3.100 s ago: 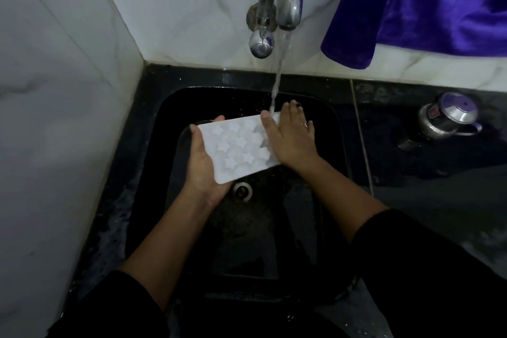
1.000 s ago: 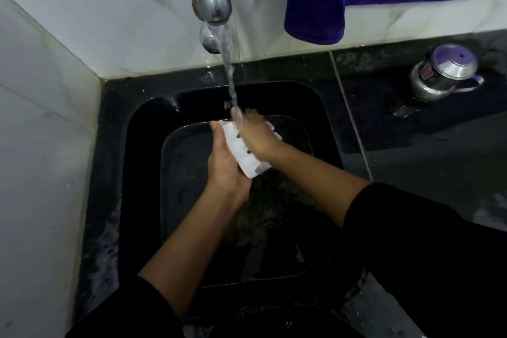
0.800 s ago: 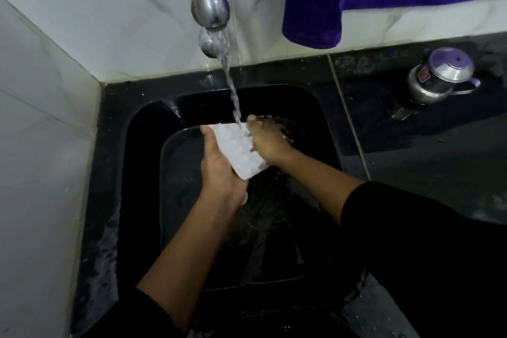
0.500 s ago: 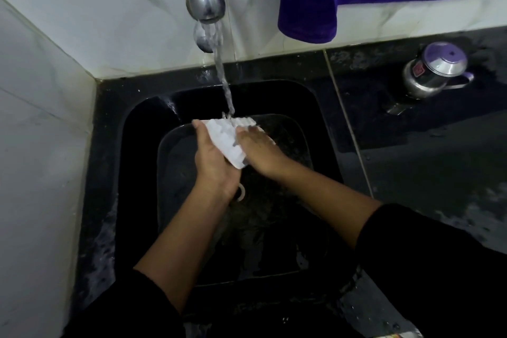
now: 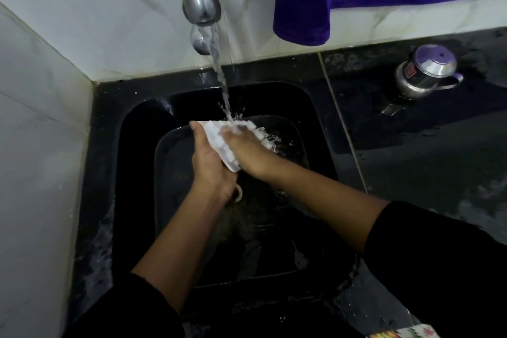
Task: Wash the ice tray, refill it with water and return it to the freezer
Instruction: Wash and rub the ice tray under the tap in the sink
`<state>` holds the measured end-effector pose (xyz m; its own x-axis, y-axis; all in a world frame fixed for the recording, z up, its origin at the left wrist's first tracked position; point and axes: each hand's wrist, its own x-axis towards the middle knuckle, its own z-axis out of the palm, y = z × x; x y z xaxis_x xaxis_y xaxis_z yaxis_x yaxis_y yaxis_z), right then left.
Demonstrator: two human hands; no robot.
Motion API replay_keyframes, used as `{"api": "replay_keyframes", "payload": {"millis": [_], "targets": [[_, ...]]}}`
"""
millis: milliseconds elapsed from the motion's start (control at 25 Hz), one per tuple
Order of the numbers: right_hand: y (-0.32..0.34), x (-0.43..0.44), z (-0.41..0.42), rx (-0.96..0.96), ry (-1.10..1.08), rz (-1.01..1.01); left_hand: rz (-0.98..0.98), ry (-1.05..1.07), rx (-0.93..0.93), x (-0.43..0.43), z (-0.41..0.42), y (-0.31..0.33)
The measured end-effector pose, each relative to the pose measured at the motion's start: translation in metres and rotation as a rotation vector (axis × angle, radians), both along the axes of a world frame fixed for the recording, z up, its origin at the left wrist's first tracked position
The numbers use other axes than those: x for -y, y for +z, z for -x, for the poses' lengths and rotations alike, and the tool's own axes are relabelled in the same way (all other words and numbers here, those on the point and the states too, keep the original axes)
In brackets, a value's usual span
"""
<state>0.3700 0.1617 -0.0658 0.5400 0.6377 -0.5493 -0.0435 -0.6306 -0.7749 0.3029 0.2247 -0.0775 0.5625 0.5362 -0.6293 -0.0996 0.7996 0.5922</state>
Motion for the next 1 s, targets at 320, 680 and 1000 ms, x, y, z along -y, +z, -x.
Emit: {"api": "replay_keyframes", "payload": {"millis": [320,680,1000], "targets": [[-0.027,-0.027,-0.044,0.088,-0.192,0.176,-0.033,-0.141,0.036,0.015,0.013,0.017],[-0.020,-0.027,-0.042,0.146,-0.122,0.112,-0.038,-0.160,0.043,0.012,0.014,0.015],[-0.017,-0.021,-0.038,0.153,-0.116,0.065,-0.029,-0.160,0.065,0.012,0.002,0.018]]}}
